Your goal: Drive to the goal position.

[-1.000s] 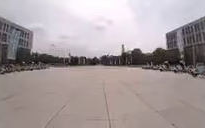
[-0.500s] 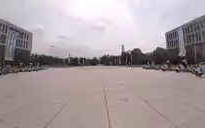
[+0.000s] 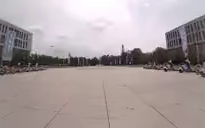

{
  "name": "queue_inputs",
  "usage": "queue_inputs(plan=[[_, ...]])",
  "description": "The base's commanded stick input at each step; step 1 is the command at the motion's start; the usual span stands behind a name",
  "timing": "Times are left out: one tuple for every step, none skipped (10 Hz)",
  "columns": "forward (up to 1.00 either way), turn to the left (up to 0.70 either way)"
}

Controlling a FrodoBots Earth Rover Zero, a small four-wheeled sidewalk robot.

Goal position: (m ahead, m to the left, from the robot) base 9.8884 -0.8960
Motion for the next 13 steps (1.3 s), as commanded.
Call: queue_inputs(plan=[[0.7, 0.01], [0.7, 0.01], [0.7, 0.01], [0.7, 0.01], [0.7, 0.01], [0.7, 0.01], [0.7, 0.01], [0.7, 0.05], [0.7, 0.11], [0.7, 0.15], [0.7, 0.15], [0.7, 0.1], [0.7, 0.04]])
